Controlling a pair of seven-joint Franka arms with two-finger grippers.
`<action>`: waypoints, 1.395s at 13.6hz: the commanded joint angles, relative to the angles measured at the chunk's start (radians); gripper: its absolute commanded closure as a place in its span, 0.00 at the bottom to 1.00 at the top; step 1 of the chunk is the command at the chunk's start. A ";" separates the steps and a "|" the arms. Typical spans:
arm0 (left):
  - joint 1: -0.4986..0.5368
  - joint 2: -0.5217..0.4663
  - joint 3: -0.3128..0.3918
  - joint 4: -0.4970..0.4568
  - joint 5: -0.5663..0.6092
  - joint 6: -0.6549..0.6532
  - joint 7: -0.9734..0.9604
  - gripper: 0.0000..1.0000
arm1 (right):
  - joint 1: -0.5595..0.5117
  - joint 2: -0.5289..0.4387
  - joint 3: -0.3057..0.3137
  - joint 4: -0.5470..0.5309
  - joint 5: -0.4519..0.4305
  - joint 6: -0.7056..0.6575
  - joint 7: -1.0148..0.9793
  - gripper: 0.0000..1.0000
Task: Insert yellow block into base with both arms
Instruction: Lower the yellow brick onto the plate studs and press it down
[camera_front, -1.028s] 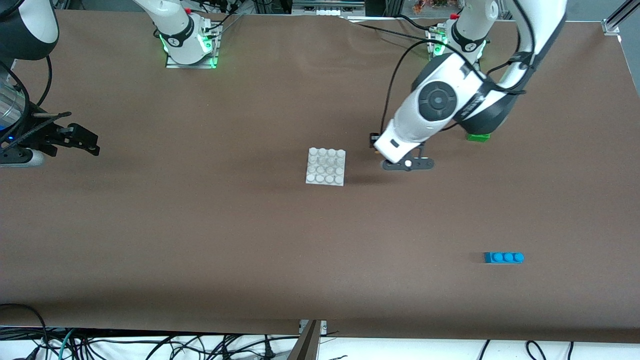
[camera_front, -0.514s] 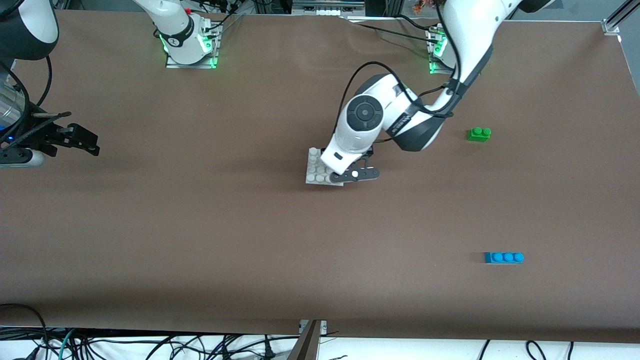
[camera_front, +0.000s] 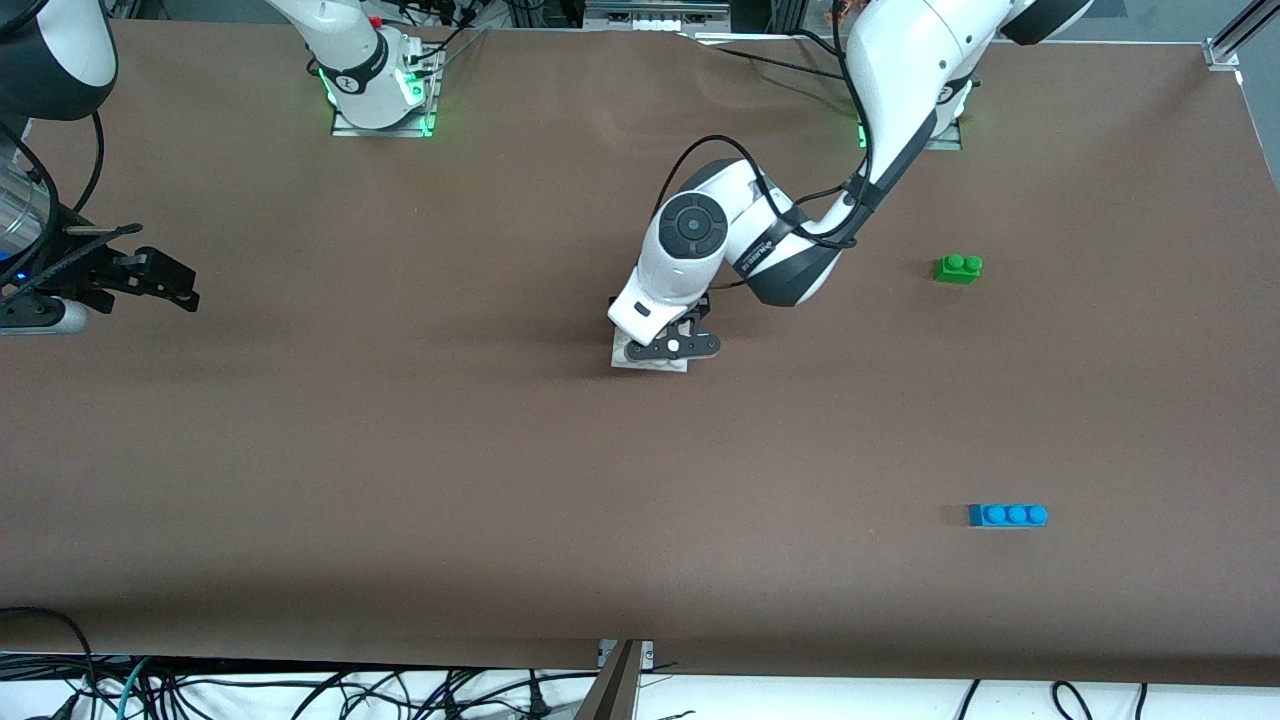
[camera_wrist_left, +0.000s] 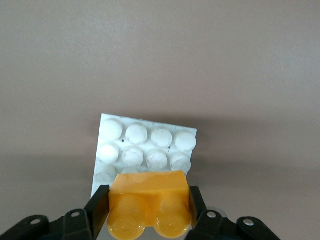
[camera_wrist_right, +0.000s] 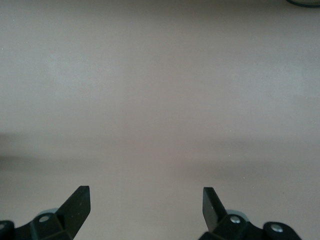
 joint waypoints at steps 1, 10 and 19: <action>-0.029 0.011 0.018 0.006 0.011 0.000 -0.014 0.64 | -0.008 0.007 0.009 0.014 -0.012 -0.016 0.011 0.00; -0.061 0.049 0.025 -0.043 0.126 0.043 -0.090 0.64 | -0.011 0.007 0.009 0.014 -0.014 -0.016 0.009 0.00; -0.061 0.051 0.025 -0.066 0.127 0.066 -0.090 0.64 | -0.011 0.007 0.009 0.014 -0.014 -0.016 0.009 0.00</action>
